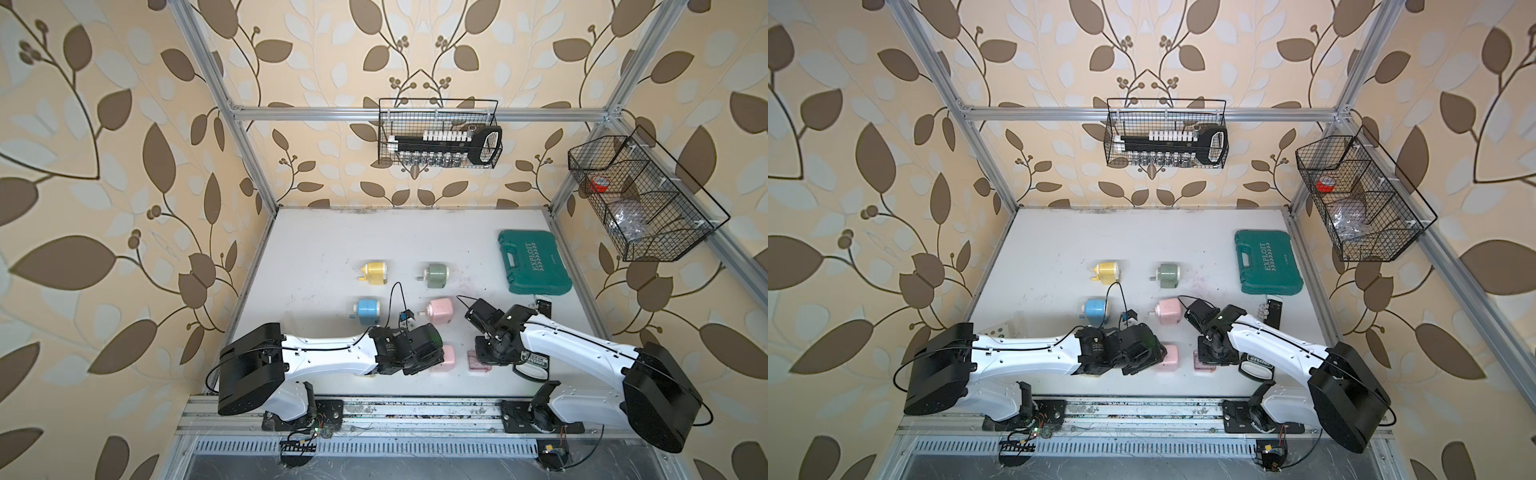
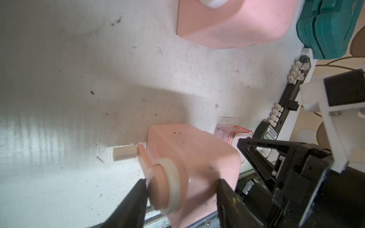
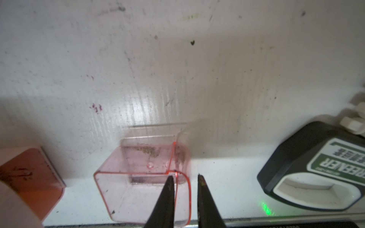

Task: Put the tray back into the pencil sharpener
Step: Pick up the container from the center of the board.

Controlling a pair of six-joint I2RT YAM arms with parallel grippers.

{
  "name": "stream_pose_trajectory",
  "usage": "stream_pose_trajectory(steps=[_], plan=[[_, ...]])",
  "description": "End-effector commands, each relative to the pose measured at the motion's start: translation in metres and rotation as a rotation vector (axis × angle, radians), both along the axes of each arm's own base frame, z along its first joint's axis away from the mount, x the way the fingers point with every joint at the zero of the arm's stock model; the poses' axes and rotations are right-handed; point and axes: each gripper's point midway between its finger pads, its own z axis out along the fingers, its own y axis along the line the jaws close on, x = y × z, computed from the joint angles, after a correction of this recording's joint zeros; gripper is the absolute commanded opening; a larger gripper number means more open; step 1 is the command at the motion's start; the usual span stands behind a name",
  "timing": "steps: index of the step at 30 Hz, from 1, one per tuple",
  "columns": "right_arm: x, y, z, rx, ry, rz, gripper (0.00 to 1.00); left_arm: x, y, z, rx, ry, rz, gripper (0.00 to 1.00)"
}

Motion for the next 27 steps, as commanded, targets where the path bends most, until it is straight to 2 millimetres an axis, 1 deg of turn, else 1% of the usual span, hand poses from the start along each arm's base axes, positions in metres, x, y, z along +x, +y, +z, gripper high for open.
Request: stream_pose_trajectory(steps=[1,4,6,16,27], plan=[[0.005,0.001,0.001,-0.019,-0.012,-0.004,0.13,-0.010,0.023,-0.031,0.115,0.063,-0.008,0.56],[0.007,0.002,0.001,-0.027,-0.009,-0.007,0.04,-0.010,0.023,-0.031,0.114,0.064,-0.010,0.56],[0.006,0.006,0.001,-0.036,-0.010,0.019,0.00,-0.011,0.023,-0.031,0.114,0.064,-0.011,0.57],[0.011,0.013,0.015,-0.147,-0.034,0.096,0.00,-0.011,0.024,-0.033,0.111,0.067,-0.009,0.56],[0.011,0.032,0.011,-0.139,-0.039,0.115,0.00,-0.011,0.022,-0.034,0.106,0.069,-0.013,0.56]])
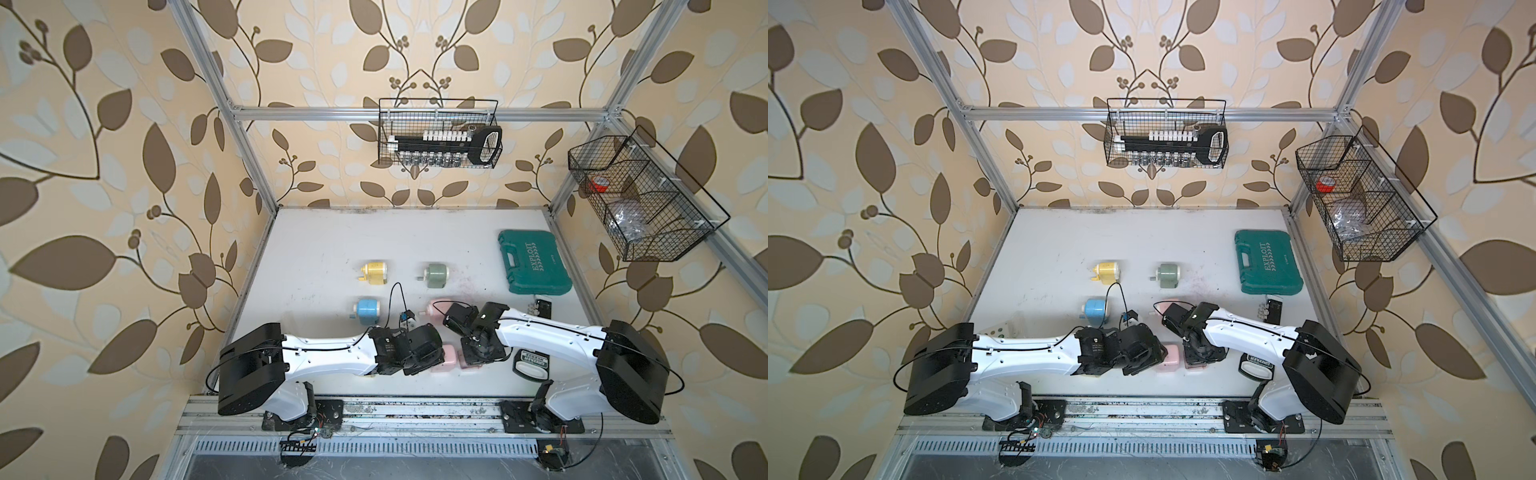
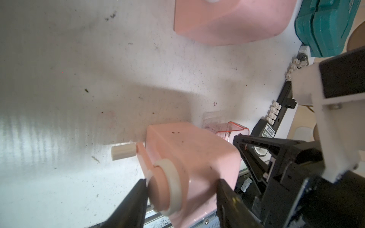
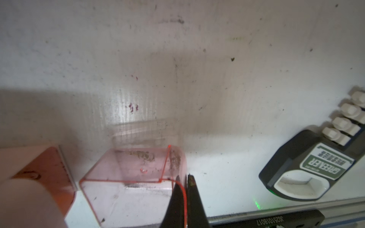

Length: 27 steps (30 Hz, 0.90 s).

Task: Put the tray back into the pencil sharpener
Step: Pick up the container from the center of the board, then close the container of the pencil sharpener.

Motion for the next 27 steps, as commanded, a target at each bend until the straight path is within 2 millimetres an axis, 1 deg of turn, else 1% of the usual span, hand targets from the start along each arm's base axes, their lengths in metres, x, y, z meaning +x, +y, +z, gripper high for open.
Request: stream_pose_trajectory(steps=[1,9,16,22,27], plan=[[0.004,0.007,0.006,0.005,-0.023,-0.012,0.00,-0.010,0.025,-0.034,0.124,0.063,-0.007,0.56],[0.002,0.019,0.003,0.050,-0.015,-0.004,0.00,-0.011,0.024,-0.034,0.122,0.066,-0.009,0.56],[0.003,0.029,0.003,0.096,-0.006,-0.004,0.00,-0.011,0.028,-0.034,0.129,0.065,-0.004,0.56],[0.003,0.033,0.004,0.122,-0.009,-0.005,0.00,-0.013,0.036,-0.037,0.139,0.067,0.008,0.56],[0.004,0.036,0.008,0.140,-0.015,-0.004,0.00,-0.013,0.035,-0.038,0.137,0.070,0.005,0.56]])
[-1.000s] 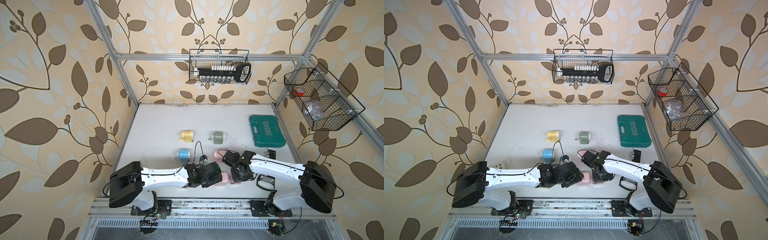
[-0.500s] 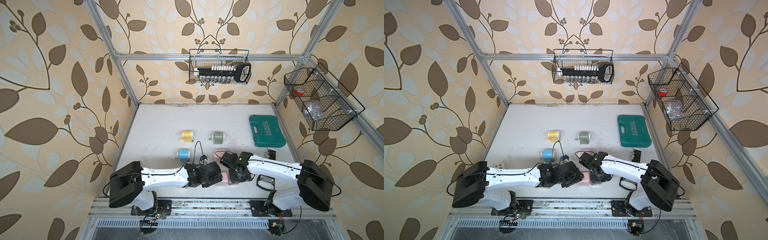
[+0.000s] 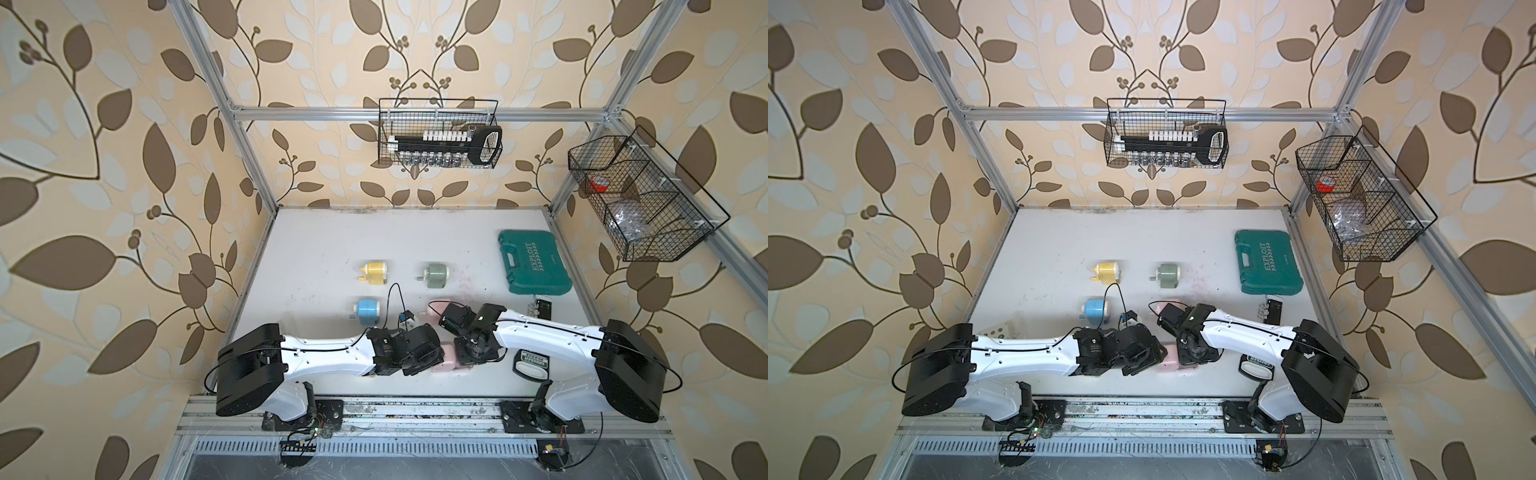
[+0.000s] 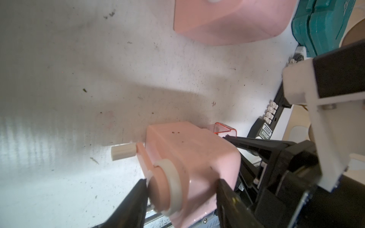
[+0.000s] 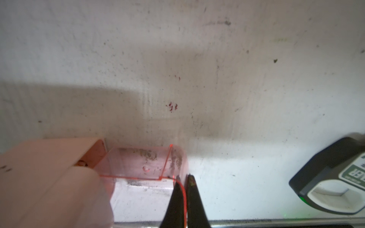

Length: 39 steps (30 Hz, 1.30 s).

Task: Put the tray back into the pencil sharpener
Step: Close the container of the pencil sharpener.

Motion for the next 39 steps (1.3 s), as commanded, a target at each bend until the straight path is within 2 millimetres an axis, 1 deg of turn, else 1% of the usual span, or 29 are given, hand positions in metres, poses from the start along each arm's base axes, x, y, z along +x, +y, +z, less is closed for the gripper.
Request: stream_pose_trajectory(steps=[1,8,16,23,31,39], plan=[[0.004,0.011,0.009,0.045,-0.017,-0.008,0.00,-0.013,0.033,-0.037,0.156,0.070,0.001,0.56],[0.004,0.015,0.013,0.073,-0.020,-0.004,0.00,-0.014,0.036,-0.040,0.162,0.076,0.003,0.56],[0.005,0.020,0.014,0.099,-0.021,-0.009,0.00,-0.014,0.035,-0.038,0.155,0.075,0.002,0.56],[0.002,0.021,0.003,0.112,-0.003,-0.012,0.00,-0.015,0.036,-0.041,0.158,0.080,0.002,0.56],[-0.001,0.016,-0.010,0.115,0.012,-0.027,0.00,-0.015,0.035,-0.042,0.158,0.081,0.000,0.56],[-0.003,0.017,-0.014,0.132,0.021,-0.030,0.00,-0.016,0.035,-0.042,0.158,0.085,-0.002,0.55]])
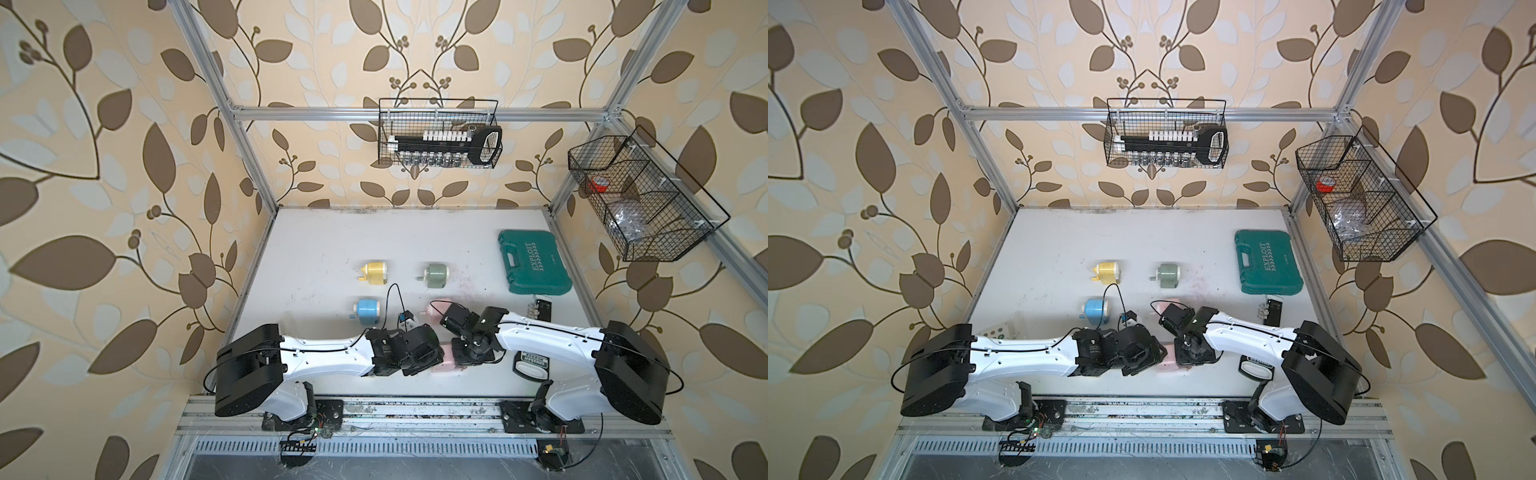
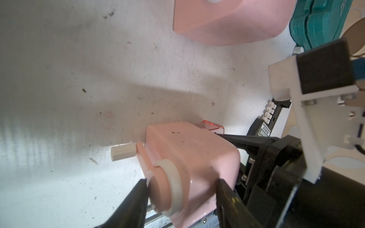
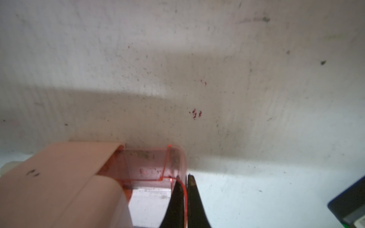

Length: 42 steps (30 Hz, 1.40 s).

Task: Put the tray back into the pencil sharpener
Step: Close the container of the pencil sharpener.

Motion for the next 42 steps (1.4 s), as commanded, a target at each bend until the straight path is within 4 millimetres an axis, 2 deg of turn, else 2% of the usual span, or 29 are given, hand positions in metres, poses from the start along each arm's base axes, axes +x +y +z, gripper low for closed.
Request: stream_pose_trajectory(steps=[1,13,22,33,37,42], plan=[[-0.004,0.000,-0.003,0.017,0.014,-0.012,0.00,-0.016,0.035,-0.043,0.169,0.089,-0.002,0.55],[0.003,0.021,0.020,0.141,-0.024,-0.003,0.00,-0.016,0.032,-0.045,0.168,0.097,-0.010,0.55],[-0.001,0.023,0.012,0.151,0.004,-0.001,0.00,-0.017,0.030,-0.046,0.165,0.101,-0.012,0.54],[0.002,0.025,0.026,0.177,-0.031,0.001,0.00,-0.017,0.029,-0.046,0.166,0.101,-0.015,0.54],[0.006,0.017,0.035,0.152,-0.061,-0.005,0.02,-0.017,0.031,-0.046,0.168,0.102,-0.013,0.54],[0.012,-0.005,0.052,0.120,-0.113,-0.033,0.08,-0.017,0.032,-0.044,0.167,0.098,-0.010,0.54]])
